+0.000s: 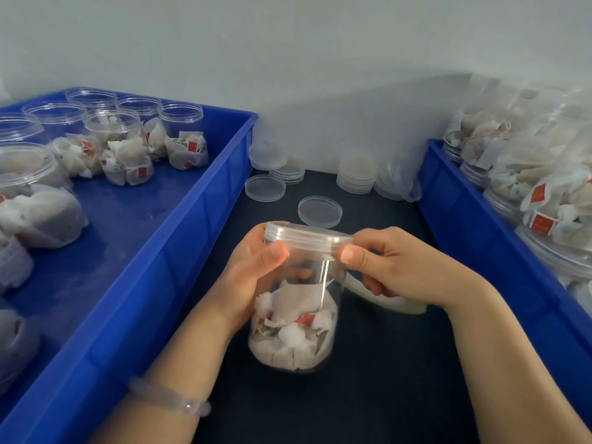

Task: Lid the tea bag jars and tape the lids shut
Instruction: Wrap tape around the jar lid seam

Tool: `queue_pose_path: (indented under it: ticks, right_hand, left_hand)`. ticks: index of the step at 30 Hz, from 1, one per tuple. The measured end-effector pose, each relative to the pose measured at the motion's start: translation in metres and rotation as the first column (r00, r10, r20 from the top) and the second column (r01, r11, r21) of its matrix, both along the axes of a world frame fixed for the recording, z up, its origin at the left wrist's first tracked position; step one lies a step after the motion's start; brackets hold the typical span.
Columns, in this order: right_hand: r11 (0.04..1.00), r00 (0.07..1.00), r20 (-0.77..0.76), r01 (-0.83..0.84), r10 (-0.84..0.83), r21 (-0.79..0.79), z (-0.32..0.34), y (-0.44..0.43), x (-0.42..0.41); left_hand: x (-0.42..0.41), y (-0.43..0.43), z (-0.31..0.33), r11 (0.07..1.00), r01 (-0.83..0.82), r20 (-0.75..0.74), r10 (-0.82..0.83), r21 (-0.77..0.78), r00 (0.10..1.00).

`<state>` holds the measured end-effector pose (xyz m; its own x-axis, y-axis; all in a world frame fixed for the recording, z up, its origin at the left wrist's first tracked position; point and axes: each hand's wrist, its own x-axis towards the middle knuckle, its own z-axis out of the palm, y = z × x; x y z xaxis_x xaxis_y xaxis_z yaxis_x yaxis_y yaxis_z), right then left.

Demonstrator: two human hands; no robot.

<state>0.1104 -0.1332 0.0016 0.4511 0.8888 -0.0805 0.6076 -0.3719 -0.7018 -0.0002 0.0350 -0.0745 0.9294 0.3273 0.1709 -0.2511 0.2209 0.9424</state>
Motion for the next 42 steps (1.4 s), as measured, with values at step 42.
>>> queue_pose_path:
  ticks: [42]
  right_hand:
    - [1.000, 0.966, -0.260, -0.019, 0.012, -0.025, 0.003, -0.009, 0.006]
  left_hand:
    - [0.003, -0.010, -0.003, 0.980, 0.050, -0.041, -0.043, 0.191, 0.998]
